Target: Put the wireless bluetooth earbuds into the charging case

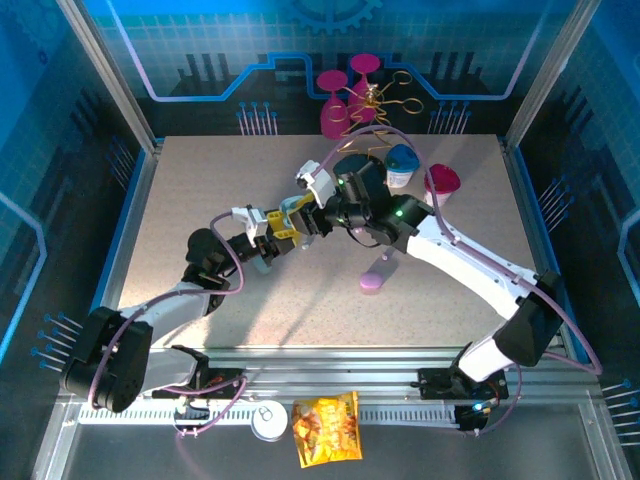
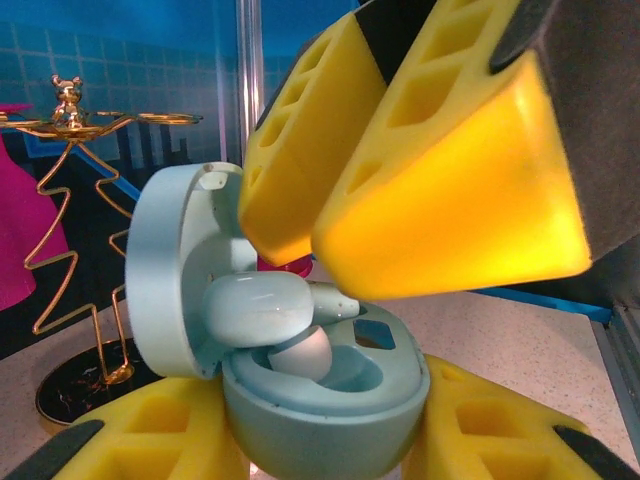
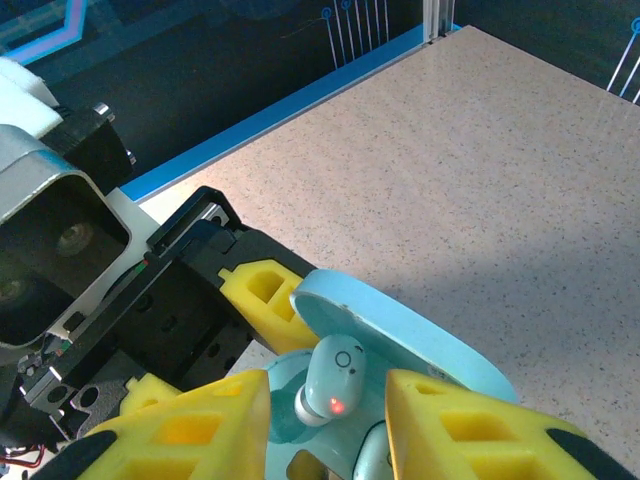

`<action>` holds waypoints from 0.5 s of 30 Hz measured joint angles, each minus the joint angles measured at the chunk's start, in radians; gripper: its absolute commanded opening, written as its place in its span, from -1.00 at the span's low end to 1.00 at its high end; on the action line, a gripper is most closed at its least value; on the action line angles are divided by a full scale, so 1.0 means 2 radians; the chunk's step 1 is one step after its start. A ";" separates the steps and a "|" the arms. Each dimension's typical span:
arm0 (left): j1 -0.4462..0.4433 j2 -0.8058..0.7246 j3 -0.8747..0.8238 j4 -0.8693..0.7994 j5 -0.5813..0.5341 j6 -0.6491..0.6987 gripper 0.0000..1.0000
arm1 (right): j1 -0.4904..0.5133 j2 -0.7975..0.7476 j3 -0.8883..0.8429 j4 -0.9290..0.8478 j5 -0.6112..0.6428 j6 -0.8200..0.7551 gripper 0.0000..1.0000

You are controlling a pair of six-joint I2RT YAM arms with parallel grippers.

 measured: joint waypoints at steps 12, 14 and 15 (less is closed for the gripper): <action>0.000 0.000 0.000 -0.012 -0.019 0.002 -0.68 | -0.001 0.017 0.013 -0.015 -0.002 0.019 -0.45; 0.000 0.000 0.000 -0.018 -0.022 0.003 -0.68 | -0.001 0.020 0.014 -0.016 -0.002 0.021 -0.44; 0.000 0.000 0.000 -0.020 -0.023 0.004 -0.68 | -0.001 0.022 0.014 -0.016 -0.002 0.023 -0.44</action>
